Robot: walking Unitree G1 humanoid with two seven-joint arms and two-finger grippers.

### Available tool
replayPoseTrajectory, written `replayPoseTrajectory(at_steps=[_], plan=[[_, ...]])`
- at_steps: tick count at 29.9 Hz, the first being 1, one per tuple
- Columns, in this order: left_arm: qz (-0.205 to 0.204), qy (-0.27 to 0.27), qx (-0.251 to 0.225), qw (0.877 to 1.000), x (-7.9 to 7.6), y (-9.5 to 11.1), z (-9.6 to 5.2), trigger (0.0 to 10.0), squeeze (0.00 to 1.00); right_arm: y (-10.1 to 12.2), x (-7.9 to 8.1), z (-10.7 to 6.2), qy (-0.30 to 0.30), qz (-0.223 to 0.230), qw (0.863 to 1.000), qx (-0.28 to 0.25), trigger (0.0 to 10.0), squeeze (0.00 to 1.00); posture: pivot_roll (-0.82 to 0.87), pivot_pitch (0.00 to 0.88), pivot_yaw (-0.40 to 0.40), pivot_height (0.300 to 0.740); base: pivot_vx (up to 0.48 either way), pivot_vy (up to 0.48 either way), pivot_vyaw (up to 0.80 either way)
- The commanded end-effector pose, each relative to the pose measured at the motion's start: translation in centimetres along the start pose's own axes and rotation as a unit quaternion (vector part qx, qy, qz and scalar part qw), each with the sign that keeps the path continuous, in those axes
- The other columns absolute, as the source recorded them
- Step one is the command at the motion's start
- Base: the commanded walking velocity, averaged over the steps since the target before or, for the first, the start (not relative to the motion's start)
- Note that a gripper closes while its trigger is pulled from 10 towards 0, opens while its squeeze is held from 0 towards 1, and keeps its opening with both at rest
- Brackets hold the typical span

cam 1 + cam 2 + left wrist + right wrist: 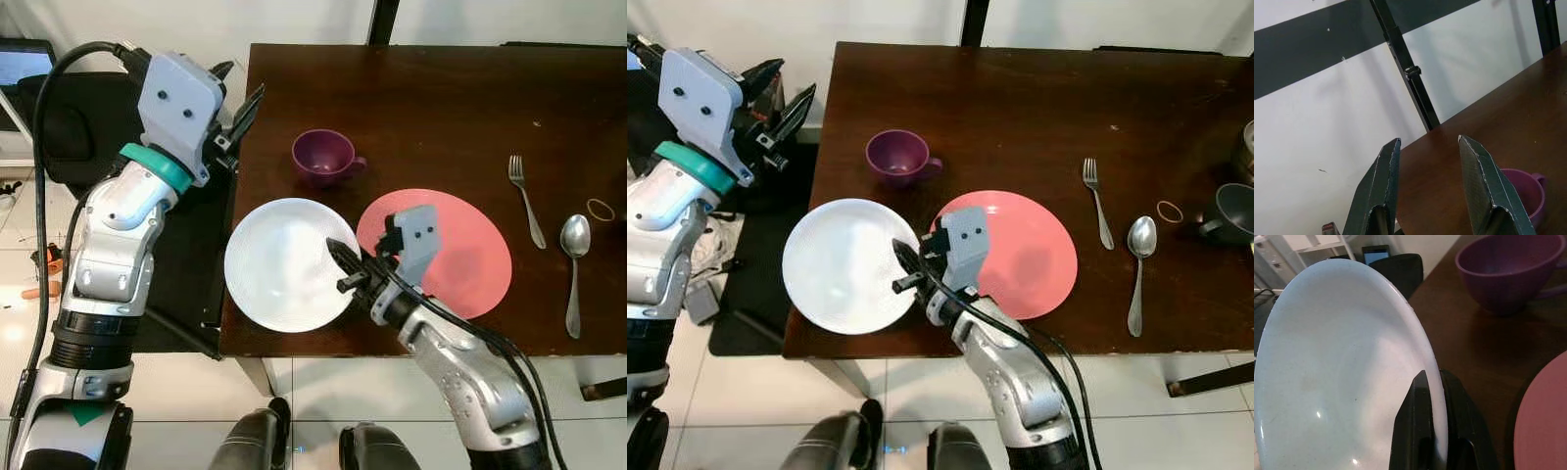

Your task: Setting the table

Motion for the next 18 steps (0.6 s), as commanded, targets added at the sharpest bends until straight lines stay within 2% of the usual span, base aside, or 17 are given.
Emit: replayPoseTrajectory(at_steps=[1, 2, 3, 4, 16, 17, 18], plan=[[-0.003, -0.005, 0.009, 1.0, -0.5, -0.5, -0.3, 10.0, 0.0, -0.3, -0.4, 0.1, -0.014, -0.006, 1.0, 0.003, 10.0, 0.56, -0.02, 0.066, 0.052, 0.74, 0.0, 0.0, 0.0], [-0.003, -0.005, 0.009, 1.0, -0.5, -0.5, -0.3, 10.0, 0.0, -0.3, -0.4, 0.1, -0.014, -0.006, 1.0, 0.003, 10.0, 0.56, -0.02, 0.066, 0.052, 0.74, 0.0, 0.0, 0.0], [-0.004, -0.006, 0.009, 1.0, -0.6, -0.5, -0.3, 10.0, 0.0, -0.3, -0.5, 0.1, -0.017, -0.007, 1.0, 0.002, 10.0, 0.97, -0.02, 0.067, 0.053, 0.74, 0.0, 0.0, 0.0], [-0.006, -0.007, 0.009, 1.0, -0.7, -0.5, -0.3, 10.0, 0.0, -0.2, -0.8, 0.1, -0.025, -0.009, 1.0, -0.003, 10.0, 1.0, -0.02, 0.067, 0.053, 0.74, 0.0, 0.0, 0.0], [-0.015, -0.014, 0.008, 1.0, -1.4, -0.6, -0.3, 10.0, 0.0, 1.1, -1.8, -0.6, -0.053, -0.022, 0.998, -0.028, 10.0, 1.0, -0.03, 0.071, 0.053, 0.74, 0.0, 0.0, 0.0], [-0.018, -0.015, 0.007, 1.0, -1.6, -0.6, -0.3, 10.0, 0.0, 2.1, -2.1, -1.1, -0.06, -0.031, 0.997, -0.046, 10.0, 0.0, -0.03, 0.071, 0.052, 0.74, 0.0, 0.0, 0.0], [-0.022, -0.018, 0.007, 1.0, -1.8, -0.7, -0.3, 10.0, 0.0, 3.5, -2.3, -1.8, -0.066, -0.041, 0.995, -0.068, 10.0, 0.0, -0.04, 0.067, 0.052, 0.74, 0.0, 0.0, 0.0]])
Point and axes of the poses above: a point about 5 cm out from each wrist's last joint towards the gripper, its own z axis pointing out of the wrist towards the gripper, its own y axis along the axis of the wrist's last joint, x = y × z, the point moved 3 cm from there along z, pointing out of the wrist towards the gripper, and after that the axes turned 2 degrees about z, right-handed, at the moved point
